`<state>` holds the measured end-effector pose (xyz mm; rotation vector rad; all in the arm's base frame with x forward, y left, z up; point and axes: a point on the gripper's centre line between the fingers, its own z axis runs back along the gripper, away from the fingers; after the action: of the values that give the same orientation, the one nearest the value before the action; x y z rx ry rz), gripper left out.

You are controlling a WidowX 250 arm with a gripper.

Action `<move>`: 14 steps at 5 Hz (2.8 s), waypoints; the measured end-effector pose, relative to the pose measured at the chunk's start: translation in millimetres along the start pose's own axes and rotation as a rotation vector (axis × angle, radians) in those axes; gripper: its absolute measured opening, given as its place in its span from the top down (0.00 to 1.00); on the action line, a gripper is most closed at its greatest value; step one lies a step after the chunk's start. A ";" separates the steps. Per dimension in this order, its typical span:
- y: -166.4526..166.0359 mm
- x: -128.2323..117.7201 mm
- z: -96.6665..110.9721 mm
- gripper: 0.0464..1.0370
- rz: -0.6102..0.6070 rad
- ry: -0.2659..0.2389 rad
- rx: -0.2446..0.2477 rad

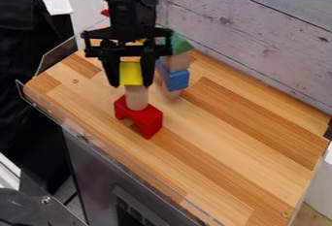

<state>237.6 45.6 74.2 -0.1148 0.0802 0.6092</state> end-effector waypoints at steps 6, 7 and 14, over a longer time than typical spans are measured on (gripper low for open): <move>-131.7 -64.7 -40.9 0.47 -0.463 0.183 0.061; -131.5 -59.4 -56.7 0.47 -0.419 0.151 0.082; -122.4 -59.6 -52.8 0.04 -0.410 0.079 0.062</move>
<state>257.0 -94.7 38.6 -0.0920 0.1471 0.1921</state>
